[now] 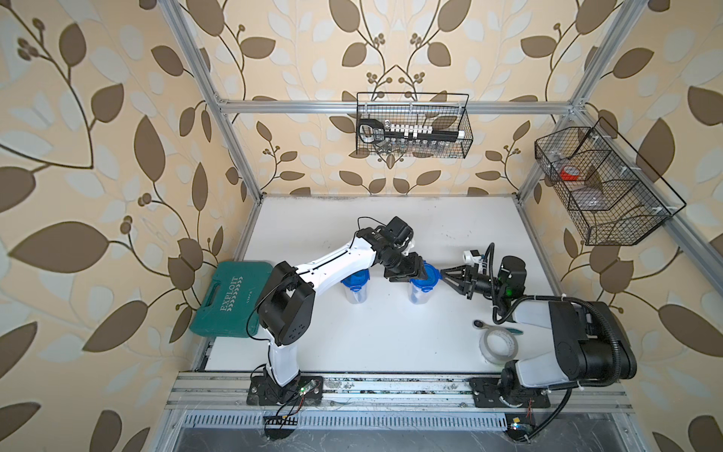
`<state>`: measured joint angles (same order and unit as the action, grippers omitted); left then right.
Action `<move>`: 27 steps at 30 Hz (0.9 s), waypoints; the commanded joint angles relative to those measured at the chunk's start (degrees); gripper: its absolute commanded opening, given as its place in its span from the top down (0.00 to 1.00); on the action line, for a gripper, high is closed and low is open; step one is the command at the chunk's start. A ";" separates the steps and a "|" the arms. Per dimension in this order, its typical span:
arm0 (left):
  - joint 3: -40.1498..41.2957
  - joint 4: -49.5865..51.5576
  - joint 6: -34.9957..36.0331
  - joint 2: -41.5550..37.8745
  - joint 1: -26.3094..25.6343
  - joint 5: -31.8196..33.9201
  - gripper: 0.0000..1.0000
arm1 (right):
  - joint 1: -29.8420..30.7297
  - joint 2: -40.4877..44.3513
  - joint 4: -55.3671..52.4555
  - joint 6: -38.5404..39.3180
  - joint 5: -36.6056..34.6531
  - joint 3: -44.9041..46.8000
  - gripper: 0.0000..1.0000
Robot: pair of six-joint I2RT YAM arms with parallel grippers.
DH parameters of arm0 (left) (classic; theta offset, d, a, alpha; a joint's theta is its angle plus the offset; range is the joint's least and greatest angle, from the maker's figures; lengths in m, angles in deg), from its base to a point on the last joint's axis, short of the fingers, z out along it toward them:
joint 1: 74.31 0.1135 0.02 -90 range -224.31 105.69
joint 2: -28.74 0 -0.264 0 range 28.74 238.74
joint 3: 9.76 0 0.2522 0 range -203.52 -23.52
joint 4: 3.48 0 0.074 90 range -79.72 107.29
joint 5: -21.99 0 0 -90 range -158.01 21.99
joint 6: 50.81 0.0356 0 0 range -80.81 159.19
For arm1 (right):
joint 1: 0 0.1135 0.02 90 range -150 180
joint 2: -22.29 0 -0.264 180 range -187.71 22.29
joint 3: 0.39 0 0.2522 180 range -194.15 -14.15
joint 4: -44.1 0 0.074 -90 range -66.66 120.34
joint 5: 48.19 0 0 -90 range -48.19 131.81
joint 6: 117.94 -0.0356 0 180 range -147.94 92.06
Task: Take out toiletry kits
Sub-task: Unfasten the latch on the container, then adjust the container at the center of the board.
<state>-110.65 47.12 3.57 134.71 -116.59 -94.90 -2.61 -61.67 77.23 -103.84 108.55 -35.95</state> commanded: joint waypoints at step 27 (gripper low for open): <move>-7.73 8.89 4.02 1.78 1.65 6.43 0.33 | 22.32 17.19 -82.72 38.92 -59.18 -26.14 0.61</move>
<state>-117.34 54.47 4.99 136.33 -115.63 -88.45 17.43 -43.38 -1.56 -65.16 57.08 -60.19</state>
